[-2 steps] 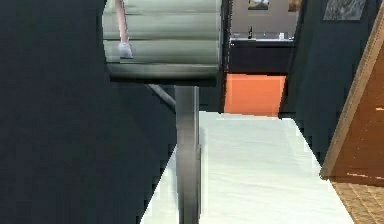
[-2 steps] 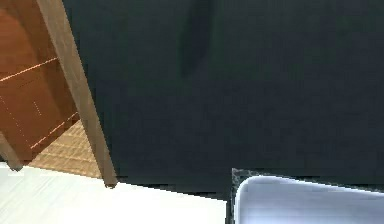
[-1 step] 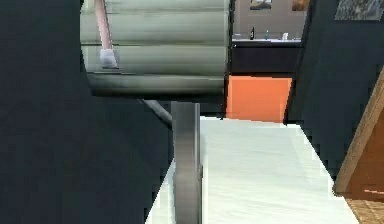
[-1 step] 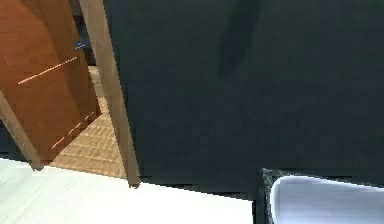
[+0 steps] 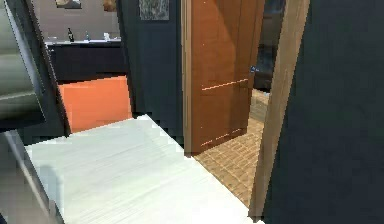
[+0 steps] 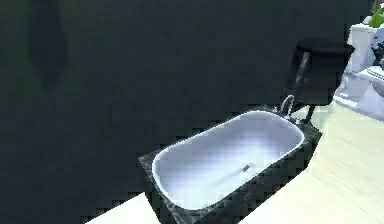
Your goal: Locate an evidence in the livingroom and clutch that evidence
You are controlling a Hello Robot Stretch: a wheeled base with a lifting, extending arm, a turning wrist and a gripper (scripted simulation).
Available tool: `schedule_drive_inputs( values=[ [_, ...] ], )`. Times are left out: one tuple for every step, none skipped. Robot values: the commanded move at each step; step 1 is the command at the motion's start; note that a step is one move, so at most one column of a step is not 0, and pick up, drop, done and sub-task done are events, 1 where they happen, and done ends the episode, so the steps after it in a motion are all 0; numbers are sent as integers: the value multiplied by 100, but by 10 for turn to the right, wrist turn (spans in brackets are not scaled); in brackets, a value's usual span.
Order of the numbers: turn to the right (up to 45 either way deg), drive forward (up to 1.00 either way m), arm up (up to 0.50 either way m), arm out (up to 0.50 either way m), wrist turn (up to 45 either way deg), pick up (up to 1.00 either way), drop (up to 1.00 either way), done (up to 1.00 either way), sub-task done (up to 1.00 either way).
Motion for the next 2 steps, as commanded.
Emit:
schedule_drive_inputs(
  values=[
    [0, 75, 0, 0, 0, 0, 0, 0, 0],
    [-330, 0, 0, 0, 0, 0, 0, 0, 0]
  ],
)
